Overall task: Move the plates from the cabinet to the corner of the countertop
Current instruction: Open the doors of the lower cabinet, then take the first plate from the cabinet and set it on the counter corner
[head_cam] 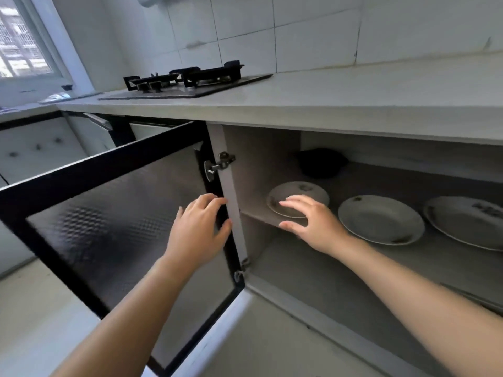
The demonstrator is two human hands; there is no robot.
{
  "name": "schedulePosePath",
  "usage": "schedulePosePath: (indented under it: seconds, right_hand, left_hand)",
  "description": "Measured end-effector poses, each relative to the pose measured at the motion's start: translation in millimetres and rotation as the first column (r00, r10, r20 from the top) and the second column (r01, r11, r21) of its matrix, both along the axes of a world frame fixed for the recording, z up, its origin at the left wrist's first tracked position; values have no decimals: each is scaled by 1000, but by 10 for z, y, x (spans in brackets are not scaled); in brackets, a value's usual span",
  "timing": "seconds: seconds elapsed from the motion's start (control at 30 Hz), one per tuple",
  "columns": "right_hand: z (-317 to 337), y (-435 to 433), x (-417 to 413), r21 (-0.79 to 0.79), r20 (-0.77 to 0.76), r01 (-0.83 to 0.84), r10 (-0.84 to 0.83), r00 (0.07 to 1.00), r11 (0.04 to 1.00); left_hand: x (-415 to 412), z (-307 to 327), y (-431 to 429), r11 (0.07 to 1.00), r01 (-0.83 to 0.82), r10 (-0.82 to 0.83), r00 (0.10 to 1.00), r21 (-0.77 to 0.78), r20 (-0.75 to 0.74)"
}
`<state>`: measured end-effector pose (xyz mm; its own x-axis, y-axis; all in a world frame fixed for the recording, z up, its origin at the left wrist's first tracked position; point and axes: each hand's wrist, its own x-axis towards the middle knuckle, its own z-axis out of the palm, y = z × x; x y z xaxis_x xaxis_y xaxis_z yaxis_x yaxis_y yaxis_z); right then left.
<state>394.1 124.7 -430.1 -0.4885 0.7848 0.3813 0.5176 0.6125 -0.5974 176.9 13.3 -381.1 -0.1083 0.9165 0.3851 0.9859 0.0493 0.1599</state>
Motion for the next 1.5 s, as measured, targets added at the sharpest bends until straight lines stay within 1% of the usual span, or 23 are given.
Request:
schedulePosePath:
  seconds: [0.13,0.23,0.3,0.4,0.5,0.63,0.67,0.73,0.8,0.9,1.03,1.13,1.3,1.4,1.5]
  right_hand:
    - [-212,105,456,-40,62,49,-47,997,998]
    - [-375,173,697,-70,110,86,-78,991,994]
    - [-552,252,801,-77,178,114,-99,979,990]
    - [-842,398,827,-50,317,126,-104,943,991]
    - [-1097,549,797,30,409,127,-128,903,991]
    - [-1363,718,764,108,443,171,-201,874,979]
    - [-1421,745,777,131,449,166,-207,869,977]
    - [-1531,798,816,126,459,152,-193,867,980]
    - [-1590,831,834,152,459,159,-212,863,975]
    - [-1621,843,820,173,441,189,-247,863,967]
    - [-1709,881,806,251,329,220,-297,896,943]
    - [-1793,905,821,343,284,223,-327,902,913]
    - [-1892,938,830,414,220,223,-335,916,883]
    - [-1928,942,824,463,188,236,-355,916,854]
    - [-1959,948,809,492,173,241,-365,915,837]
  left_hand:
    - [387,-214,265,996,40,-36,998,-85,46]
    - [617,-391,435,991,92,-80,989,-99,121]
    - [729,-573,530,989,114,-95,979,-99,178]
    - [791,-899,671,983,142,-116,971,-113,209]
    - [759,-1179,838,975,176,-139,959,-135,245]
    - [677,-1448,1103,976,147,-92,947,-161,309]
    - [683,-1480,1166,975,138,-76,944,-173,321]
    - [707,-1556,1298,965,148,-66,936,-215,346]
    - [734,-1621,1425,957,192,-97,918,-217,384]
    - [764,-1709,1571,953,243,-146,890,-179,433]
    - [779,-1790,1779,943,303,-212,864,-135,457]
    - [791,-1804,1884,938,331,-260,869,-103,421]
    - [773,-1877,1881,934,350,-290,861,-73,417]
    - [784,-1931,1922,929,357,-299,877,-94,375]
    - [788,-1975,1975,928,366,-325,885,-69,334]
